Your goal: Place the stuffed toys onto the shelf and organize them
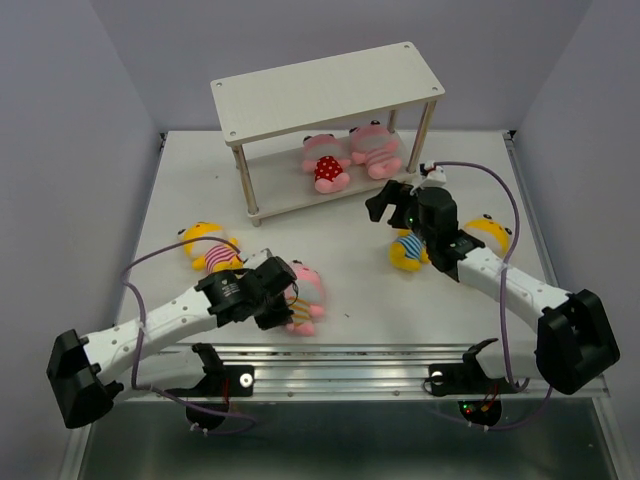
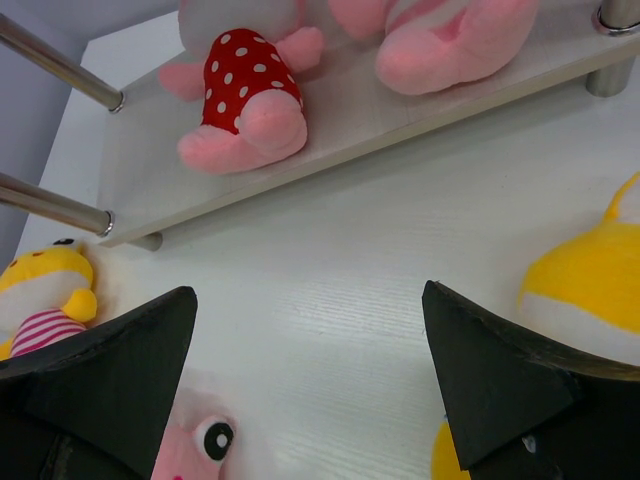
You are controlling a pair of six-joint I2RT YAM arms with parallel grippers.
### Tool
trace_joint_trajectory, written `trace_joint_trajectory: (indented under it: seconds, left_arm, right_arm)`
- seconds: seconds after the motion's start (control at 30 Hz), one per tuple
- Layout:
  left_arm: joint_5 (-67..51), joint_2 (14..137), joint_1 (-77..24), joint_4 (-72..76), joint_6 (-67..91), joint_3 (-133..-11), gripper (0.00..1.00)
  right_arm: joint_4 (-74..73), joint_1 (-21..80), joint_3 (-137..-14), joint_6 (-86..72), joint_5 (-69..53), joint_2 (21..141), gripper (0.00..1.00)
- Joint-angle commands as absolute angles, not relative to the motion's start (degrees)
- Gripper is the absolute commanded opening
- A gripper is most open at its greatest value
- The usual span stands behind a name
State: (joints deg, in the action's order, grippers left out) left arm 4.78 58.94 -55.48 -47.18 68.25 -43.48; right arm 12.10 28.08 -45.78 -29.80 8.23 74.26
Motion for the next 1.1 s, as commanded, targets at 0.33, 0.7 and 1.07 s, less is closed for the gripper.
trace_joint_trajectory:
  seconds: [0.33,0.7,1.07]
  left_arm:
    - [22.8,45.0,-55.7,-29.3,67.2,-45.2,0.0]
    - [30.7,46.1,-50.8,-14.9,55.7,-46.6,0.0]
    - [17.0,53.1,-38.8,-2.3,45.8,-45.1,0.0]
  right_arm:
    - [12.6,27.6,-42.3,-29.8,11.3,68.0,1.0]
    - [12.6,27.6,-41.4,-30.8,11.4,66.6,1.0]
    - [12.7,27.6,-41.4,-30.7,12.2,66.3,1.0]
